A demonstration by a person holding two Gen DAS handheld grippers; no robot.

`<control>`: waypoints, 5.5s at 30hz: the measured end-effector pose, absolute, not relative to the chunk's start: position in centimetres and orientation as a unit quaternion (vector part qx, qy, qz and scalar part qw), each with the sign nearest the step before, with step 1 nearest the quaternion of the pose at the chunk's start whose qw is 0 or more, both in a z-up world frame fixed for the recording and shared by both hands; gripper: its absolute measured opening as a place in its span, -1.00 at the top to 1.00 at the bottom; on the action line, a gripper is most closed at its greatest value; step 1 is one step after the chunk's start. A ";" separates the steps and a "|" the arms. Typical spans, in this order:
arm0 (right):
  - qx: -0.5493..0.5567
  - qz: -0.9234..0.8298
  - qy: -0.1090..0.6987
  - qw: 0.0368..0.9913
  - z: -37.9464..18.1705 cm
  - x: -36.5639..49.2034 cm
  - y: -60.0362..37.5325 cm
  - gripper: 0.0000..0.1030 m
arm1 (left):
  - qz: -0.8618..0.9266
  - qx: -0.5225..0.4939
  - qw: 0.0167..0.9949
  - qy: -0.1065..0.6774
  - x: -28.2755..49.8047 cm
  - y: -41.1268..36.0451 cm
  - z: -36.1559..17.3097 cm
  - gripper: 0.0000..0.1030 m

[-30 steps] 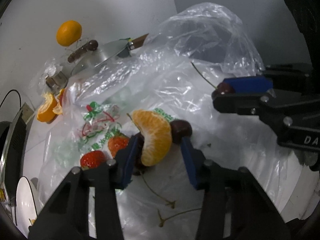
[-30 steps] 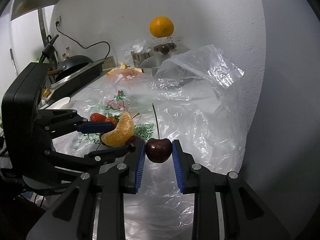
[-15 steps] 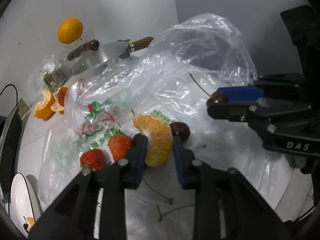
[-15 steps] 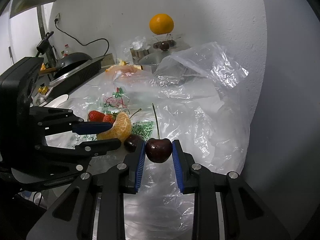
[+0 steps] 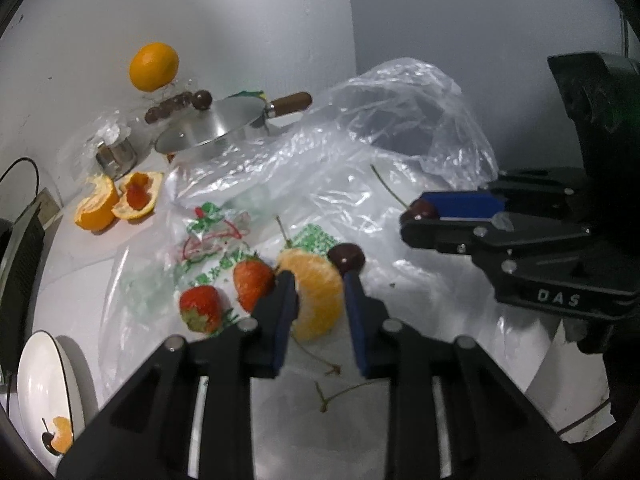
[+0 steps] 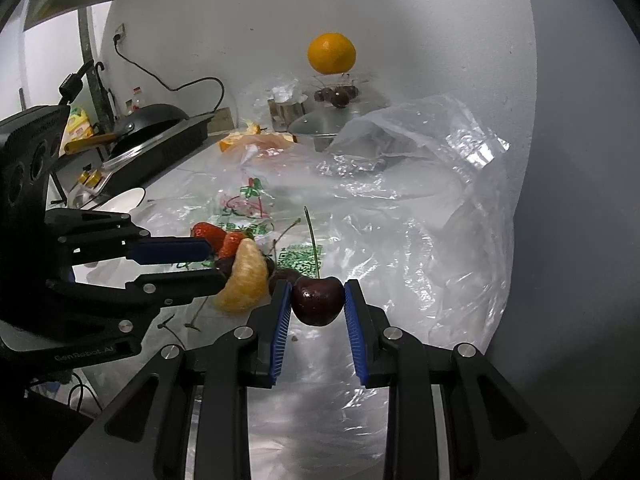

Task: Organize fruits
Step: 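Lower the left gripper onto an orange segment and close on it while right holds cherry, then carry the segment with the left gripper and cherry with the right to the plate, then open the left gripper to drop the segment while the right releases the cherry onto the plate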

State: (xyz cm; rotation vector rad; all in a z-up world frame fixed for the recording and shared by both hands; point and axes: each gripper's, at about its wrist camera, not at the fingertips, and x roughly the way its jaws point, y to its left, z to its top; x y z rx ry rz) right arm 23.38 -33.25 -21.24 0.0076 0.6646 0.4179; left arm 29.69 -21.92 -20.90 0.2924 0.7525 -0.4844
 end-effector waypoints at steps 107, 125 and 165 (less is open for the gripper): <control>-0.115 0.275 0.278 0.913 -15.1 20.2 -11.0 0.44 | -0.129 0.025 0.948 0.289 21.9 0.8 -16.5 0.47; -0.144 0.316 0.291 0.891 -16.0 22.1 -2.1 0.44 | -0.085 -0.011 0.952 0.293 22.0 9.4 -18.1 0.47; -0.163 0.354 0.352 0.851 -21.5 26.1 6.3 0.34 | -0.009 -0.035 0.942 0.332 25.2 16.4 -22.6 0.35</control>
